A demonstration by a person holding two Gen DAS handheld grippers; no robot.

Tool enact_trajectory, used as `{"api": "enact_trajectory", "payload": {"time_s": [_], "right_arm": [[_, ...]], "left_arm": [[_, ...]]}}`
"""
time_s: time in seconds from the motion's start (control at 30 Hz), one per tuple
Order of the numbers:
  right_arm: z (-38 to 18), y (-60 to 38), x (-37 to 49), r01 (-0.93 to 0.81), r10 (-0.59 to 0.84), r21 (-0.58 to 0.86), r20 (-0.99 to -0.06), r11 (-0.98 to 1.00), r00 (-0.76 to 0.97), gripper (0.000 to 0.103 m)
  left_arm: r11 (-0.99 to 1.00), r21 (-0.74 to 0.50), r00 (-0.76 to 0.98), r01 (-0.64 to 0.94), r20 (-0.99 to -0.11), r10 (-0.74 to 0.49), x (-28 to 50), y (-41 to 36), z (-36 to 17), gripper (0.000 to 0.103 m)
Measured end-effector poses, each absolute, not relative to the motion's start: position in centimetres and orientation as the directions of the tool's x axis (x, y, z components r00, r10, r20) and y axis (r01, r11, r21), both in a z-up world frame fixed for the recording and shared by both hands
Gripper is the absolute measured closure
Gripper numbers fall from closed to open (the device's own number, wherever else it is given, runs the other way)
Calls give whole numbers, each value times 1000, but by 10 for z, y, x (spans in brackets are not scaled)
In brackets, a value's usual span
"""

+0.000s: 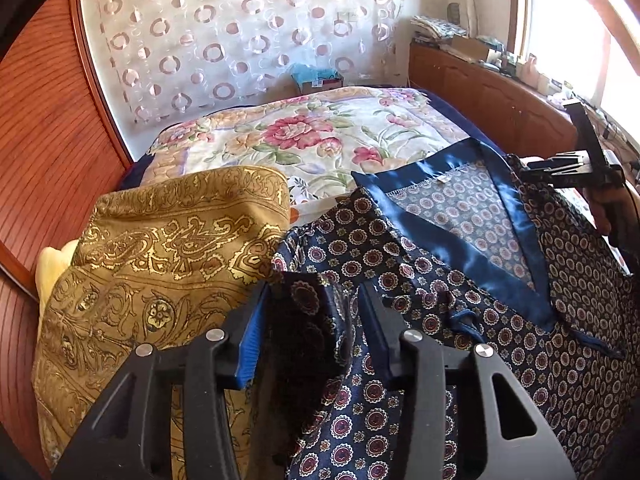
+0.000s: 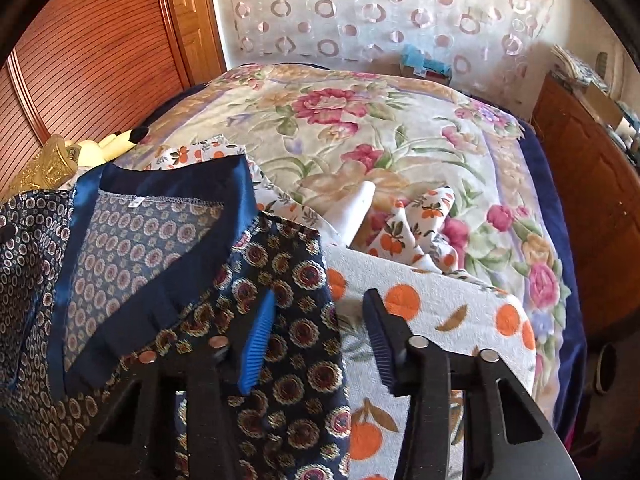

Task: Fold small clothes

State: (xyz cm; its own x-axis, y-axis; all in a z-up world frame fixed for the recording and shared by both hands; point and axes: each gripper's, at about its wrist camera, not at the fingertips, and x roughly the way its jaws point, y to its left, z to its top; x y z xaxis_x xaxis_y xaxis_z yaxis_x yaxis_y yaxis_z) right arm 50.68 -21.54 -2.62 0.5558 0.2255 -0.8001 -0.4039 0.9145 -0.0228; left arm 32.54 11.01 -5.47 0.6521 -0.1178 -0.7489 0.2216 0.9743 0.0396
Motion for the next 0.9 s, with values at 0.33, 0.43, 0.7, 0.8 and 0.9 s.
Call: {"api": "enact_trajectory", "payload": {"time_s": [0.33, 0.43, 0.7, 0.8, 0.9], "right_arm": [[-21, -203, 493, -444, 242, -52, -779, 895, 579, 101], [-14, -204, 479, -446, 256, -53, -756, 893, 603, 101], [13, -219, 413, -465, 319, -32, -687, 885, 653, 101], [17, -225, 379, -462, 320, -37, -672, 886, 667, 101], [20, -228, 347, -463, 317, -49, -664, 885, 677, 101]], "left_arm": [[966, 46, 652, 255, -745, -137, 321, 102, -52, 92], [963, 42, 667, 266, -729, -153, 309, 99, -44, 95], [944, 35, 689, 327, -692, -213, 261, 81, -25, 97], [941, 23, 700, 339, -674, -236, 238, 78, -18, 98], [938, 22, 713, 345, -656, -247, 212, 79, -13, 99]]}}
